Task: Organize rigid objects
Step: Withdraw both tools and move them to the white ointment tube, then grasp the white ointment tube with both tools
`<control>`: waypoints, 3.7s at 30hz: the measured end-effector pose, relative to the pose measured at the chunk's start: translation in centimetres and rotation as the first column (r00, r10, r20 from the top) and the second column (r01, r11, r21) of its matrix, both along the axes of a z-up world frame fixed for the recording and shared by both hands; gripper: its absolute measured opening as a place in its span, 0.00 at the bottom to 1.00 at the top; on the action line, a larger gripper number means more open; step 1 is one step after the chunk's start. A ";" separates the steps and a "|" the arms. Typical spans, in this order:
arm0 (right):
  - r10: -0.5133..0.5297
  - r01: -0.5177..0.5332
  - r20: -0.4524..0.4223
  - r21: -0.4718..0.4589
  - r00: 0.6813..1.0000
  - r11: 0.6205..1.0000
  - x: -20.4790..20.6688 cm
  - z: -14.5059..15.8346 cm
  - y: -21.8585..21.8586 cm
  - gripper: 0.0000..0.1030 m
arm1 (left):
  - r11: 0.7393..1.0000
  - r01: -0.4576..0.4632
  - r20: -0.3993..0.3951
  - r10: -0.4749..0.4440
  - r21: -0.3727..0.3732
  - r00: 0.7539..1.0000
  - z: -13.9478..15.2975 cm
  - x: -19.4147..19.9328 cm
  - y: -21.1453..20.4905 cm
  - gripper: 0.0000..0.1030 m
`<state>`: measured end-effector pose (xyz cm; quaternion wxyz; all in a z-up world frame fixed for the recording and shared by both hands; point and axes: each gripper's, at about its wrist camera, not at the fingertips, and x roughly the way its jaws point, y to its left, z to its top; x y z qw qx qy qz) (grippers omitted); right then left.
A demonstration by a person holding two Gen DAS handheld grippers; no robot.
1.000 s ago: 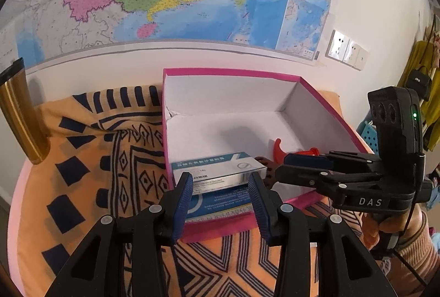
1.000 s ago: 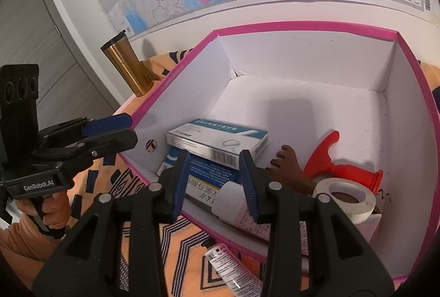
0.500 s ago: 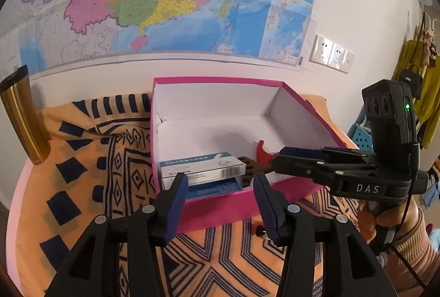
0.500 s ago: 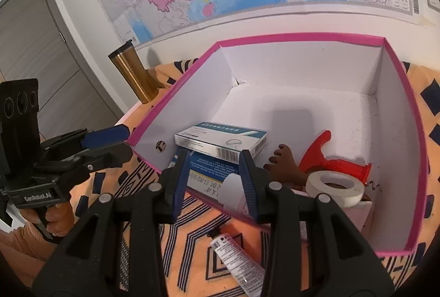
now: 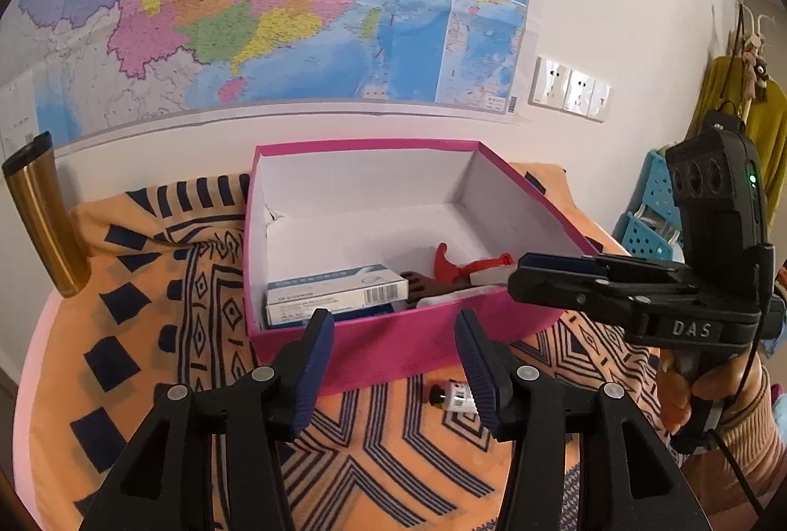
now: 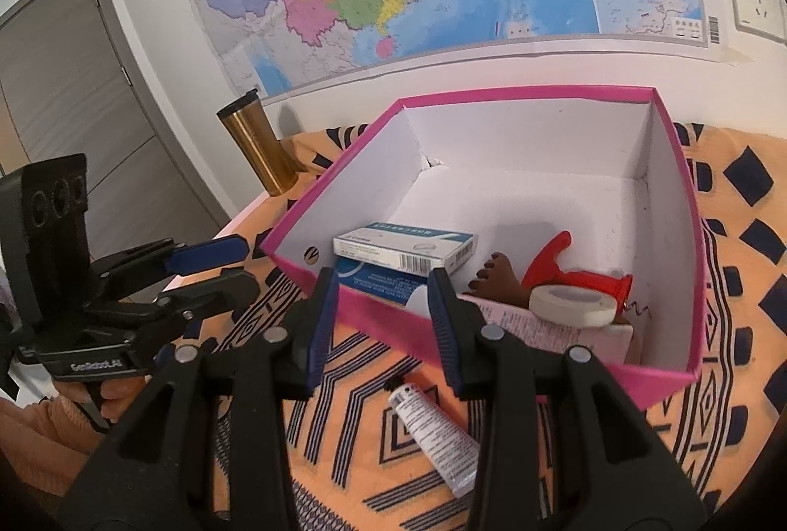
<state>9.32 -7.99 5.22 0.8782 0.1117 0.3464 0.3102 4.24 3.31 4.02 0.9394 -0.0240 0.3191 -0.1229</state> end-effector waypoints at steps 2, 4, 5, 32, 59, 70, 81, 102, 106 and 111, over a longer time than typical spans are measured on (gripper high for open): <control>0.000 0.000 -0.001 0.010 1.000 1.000 -0.7 -0.1 -0.2 0.39 | 1.000 0.000 -0.003 0.000 0.000 1.000 -0.1 -0.2 -0.2 0.52; 0.001 -0.001 -0.008 0.012 1.000 1.000 -1.2 -0.4 -0.3 0.40 | 1.000 0.004 -0.004 -0.004 -0.003 1.000 -0.2 -0.3 -0.3 0.55; -0.001 0.001 -0.010 0.011 1.000 1.000 -1.5 -0.6 -0.4 0.40 | 1.000 0.007 -0.007 -0.007 -0.004 1.000 -0.3 -0.3 -0.5 0.55; -0.119 0.117 -0.252 -0.022 0.960 0.993 -5.4 -9.6 -4.2 0.47 | 0.992 0.129 -0.210 -0.125 0.003 0.970 -8.4 1.5 -4.3 0.44; -0.130 0.142 -0.265 0.028 0.956 0.989 -4.9 -10.2 -4.5 0.50 | 0.979 0.200 -0.260 -0.204 -0.041 0.944 -9.5 2.1 -5.6 0.33; -0.139 0.151 -0.262 0.025 0.955 0.988 -4.8 -10.1 -4.3 0.53 | 0.983 0.182 -0.263 -0.185 -0.038 0.947 -9.3 1.4 -5.7 0.33; -0.136 0.147 -0.261 0.021 0.956 0.989 -4.7 -10.1 -4.2 0.55 | 0.985 0.172 -0.264 -0.175 -0.033 0.948 -9.2 1.1 -5.9 0.33; -0.122 0.130 -0.252 0.018 0.960 0.991 -4.7 -10.1 -3.6 0.55 | 0.980 0.194 -0.239 -0.198 -0.037 0.951 -8.4 0.6 -6.9 0.29; -0.107 0.115 -0.246 0.017 0.963 0.993 -4.6 -10.3 -3.0 0.55 | 0.984 0.173 -0.236 -0.175 -0.030 0.956 -8.5 0.7 -6.8 0.29; -0.108 0.121 -0.254 0.033 0.961 0.992 -4.6 -10.4 -3.5 0.55 | 0.992 0.111 -0.237 -0.124 -0.066 0.964 -8.3 1.0 -4.3 0.29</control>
